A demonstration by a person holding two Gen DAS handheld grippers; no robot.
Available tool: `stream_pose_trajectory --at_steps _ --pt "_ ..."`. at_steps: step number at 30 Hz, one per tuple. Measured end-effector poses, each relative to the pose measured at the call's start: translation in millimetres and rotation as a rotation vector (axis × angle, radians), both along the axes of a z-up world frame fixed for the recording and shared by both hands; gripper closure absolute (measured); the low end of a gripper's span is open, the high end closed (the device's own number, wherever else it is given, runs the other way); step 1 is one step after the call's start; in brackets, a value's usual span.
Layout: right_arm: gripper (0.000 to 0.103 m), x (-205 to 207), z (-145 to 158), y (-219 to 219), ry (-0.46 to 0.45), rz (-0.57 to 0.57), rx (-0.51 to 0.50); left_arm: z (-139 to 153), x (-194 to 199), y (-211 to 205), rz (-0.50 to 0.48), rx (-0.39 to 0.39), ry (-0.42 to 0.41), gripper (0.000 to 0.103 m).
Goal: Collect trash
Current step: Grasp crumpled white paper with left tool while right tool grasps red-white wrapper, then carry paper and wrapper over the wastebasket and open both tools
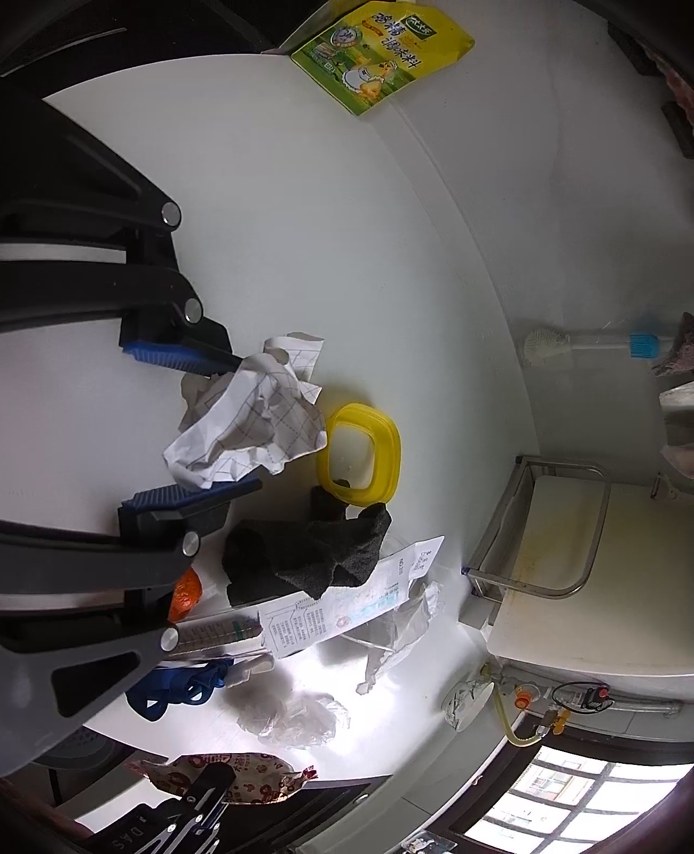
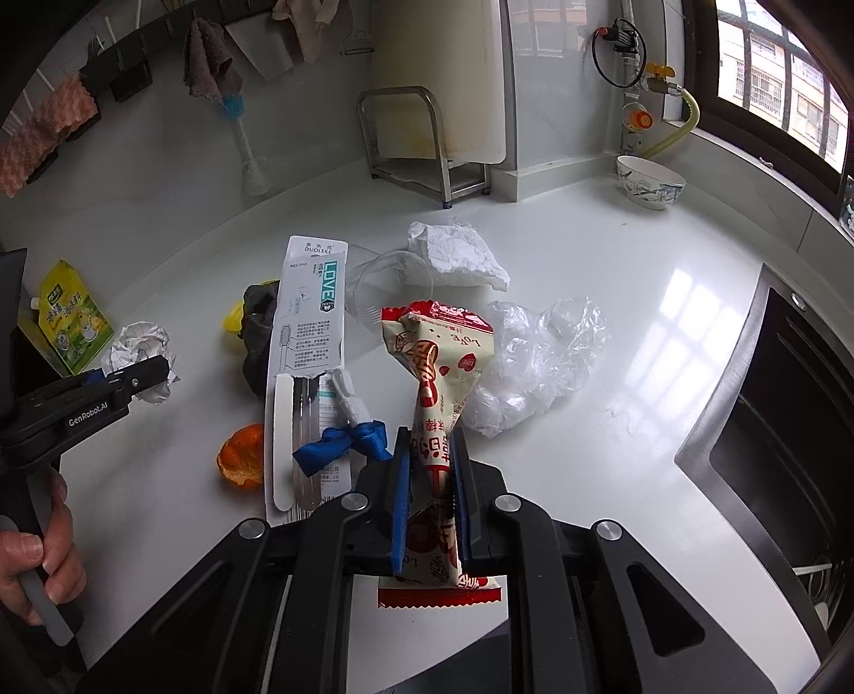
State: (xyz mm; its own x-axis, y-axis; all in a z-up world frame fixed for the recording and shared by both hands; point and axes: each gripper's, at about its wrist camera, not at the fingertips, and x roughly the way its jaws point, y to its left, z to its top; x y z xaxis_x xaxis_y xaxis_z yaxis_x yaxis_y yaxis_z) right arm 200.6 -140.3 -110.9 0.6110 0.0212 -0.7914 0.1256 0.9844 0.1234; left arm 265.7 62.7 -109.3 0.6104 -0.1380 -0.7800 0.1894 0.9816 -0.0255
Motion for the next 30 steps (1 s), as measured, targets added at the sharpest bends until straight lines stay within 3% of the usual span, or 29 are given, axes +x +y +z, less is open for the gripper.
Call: stream_pose_trajectory --at_steps 8,18,24,30 --pt "0.089 -51 9 -14 -0.005 0.014 0.026 22 -56 -17 -0.008 0.003 -0.015 0.068" --pt "0.089 -139 6 -48 0.035 0.024 0.061 32 -150 -77 -0.083 -0.01 0.012 0.068" --pt "0.089 -184 -7 -73 0.064 0.007 0.117 20 -199 -119 -0.16 -0.02 0.055 0.068" --pt "0.089 -214 -26 -84 0.099 0.005 0.158 -9 -232 -151 -0.212 -0.023 0.122 0.068"
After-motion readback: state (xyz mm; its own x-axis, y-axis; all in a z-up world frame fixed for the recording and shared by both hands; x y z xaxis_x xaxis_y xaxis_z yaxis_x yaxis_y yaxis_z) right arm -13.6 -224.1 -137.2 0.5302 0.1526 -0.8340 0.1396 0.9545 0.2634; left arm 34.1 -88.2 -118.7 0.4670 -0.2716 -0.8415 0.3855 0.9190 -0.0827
